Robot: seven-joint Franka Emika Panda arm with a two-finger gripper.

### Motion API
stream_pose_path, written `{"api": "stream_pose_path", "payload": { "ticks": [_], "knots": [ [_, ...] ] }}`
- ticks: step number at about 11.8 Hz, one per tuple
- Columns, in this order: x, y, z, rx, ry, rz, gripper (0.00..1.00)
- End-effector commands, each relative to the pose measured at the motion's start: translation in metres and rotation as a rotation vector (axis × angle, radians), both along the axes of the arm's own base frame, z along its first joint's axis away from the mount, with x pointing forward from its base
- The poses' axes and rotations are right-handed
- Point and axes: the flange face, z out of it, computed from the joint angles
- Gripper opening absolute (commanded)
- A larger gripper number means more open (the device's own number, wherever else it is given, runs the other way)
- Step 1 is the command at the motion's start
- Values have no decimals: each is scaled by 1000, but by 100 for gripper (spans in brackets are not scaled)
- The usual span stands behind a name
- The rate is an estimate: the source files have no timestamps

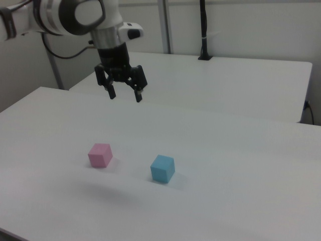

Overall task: Put blue cube on pink cube
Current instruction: 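Lower the gripper onto the light-blue cube and close on it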

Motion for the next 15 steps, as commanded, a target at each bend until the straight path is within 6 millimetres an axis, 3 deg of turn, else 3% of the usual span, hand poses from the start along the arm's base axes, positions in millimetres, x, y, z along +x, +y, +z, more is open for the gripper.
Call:
{"api": "stream_pose_path", "payload": {
  "ticks": [1, 3, 6, 10, 13, 15],
  "knots": [
    [22, -26, -42, 6, -41, 49, 100],
    [28, -36, -74, -1, -54, 73, 100],
    [19, -50, -132, 5, 4, 54, 99],
    [15, -58, -177, 9, 19, 35, 100],
    [21, -63, -227, -5, -37, -17, 100],
    [24, -63, -243, -1, -23, -55, 100]
  ]
}}
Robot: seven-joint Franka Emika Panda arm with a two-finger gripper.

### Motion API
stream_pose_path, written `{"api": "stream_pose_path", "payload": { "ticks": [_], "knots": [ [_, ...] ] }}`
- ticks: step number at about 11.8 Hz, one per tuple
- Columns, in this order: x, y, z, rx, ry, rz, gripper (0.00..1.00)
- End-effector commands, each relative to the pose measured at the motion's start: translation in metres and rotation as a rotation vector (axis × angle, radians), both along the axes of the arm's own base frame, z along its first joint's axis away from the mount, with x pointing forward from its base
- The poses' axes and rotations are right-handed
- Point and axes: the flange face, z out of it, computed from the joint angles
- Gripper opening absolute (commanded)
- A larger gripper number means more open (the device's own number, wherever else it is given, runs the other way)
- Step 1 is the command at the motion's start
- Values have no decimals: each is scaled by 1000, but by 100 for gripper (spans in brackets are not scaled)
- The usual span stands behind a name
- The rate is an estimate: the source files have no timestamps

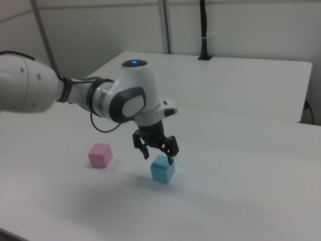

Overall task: Put blue cube on pink cube
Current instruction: 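Lower the gripper onto the light-blue cube and close on it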

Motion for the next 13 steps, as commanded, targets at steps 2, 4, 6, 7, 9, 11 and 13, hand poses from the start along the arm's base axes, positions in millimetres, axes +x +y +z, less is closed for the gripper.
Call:
{"api": "stream_pose_path", "payload": {
  "ticks": [2, 4, 6, 7, 9, 11, 13],
  "knots": [
    [4, 0, -27, 10, -2, -57, 100],
    [8, -1, -36, 7, -16, -61, 100],
    [9, -1, -37, -2, -18, -54, 82],
    [9, -1, -37, -1, -14, -54, 56],
    [8, -2, -33, 4, 7, -57, 42],
    [7, -3, -4, 9, 25, -60, 40],
    [1, -1, 53, 21, 59, -61, 40]
  ]
}}
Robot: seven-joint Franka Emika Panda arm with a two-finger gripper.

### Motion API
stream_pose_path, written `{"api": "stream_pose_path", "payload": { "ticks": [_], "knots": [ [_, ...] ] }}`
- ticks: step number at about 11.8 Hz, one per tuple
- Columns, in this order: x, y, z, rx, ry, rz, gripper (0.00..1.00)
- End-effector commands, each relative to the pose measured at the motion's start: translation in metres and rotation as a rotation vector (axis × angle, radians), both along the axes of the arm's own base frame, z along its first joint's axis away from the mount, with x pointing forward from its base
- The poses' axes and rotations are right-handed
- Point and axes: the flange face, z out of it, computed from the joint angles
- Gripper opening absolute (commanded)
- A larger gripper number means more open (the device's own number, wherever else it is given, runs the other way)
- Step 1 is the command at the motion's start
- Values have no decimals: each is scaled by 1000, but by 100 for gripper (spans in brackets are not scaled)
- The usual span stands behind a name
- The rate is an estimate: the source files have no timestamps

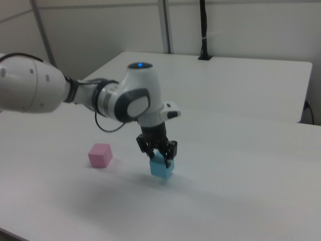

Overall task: Put blue cube on pink cube
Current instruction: 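Lift the blue cube and carry it over the pink cube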

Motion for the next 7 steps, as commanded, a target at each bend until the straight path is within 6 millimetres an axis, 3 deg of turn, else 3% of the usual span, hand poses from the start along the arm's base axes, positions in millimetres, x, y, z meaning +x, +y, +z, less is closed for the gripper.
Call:
{"api": "stream_pose_path", "payload": {
  "ticks": [1, 3, 7],
  "knots": [
    [-12, 10, 88, 22, 20, -11, 40],
    [-21, 33, 121, 29, 14, 14, 40],
    [-35, 107, 171, 32, -7, 122, 40]
  ]
}}
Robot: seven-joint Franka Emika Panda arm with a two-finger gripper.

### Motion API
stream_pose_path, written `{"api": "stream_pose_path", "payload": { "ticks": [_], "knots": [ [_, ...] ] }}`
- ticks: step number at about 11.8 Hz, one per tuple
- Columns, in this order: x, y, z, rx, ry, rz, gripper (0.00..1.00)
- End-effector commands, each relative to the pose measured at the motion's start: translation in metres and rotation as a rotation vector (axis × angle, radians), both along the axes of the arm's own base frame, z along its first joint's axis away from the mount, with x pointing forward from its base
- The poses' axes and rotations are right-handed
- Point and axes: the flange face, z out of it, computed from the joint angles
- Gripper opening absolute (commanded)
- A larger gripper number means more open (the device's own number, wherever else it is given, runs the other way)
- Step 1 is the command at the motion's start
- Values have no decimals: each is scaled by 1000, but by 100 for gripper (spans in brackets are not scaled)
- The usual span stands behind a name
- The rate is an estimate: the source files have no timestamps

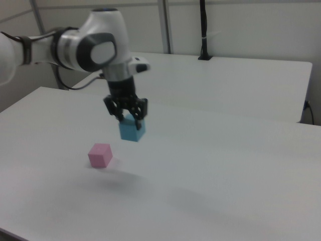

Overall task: Put blue cube on pink cube
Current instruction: 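Lift the blue cube and carry it over the pink cube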

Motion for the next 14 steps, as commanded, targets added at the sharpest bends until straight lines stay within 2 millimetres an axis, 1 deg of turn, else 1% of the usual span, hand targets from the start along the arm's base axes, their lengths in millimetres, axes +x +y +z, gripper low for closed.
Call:
{"api": "stream_pose_path", "payload": {
  "ticks": [1, 2, 4, 6, 8, 10, 11, 13, 14],
  "knots": [
    [-11, 47, 29, 16, -28, 24, 40],
    [-8, 68, 29, 17, -33, 38, 40],
    [-8, 101, 24, 18, -28, 78, 40],
    [-10, 123, 16, 18, -16, 118, 40],
    [-12, 142, 1, 21, -26, 152, 41],
    [-14, 154, -27, 24, -62, 174, 41],
    [-17, 163, -42, 25, -69, 170, 41],
    [-15, 168, -66, 25, -81, 146, 41],
    [-14, 171, -71, 25, -75, 149, 41]
  ]
}}
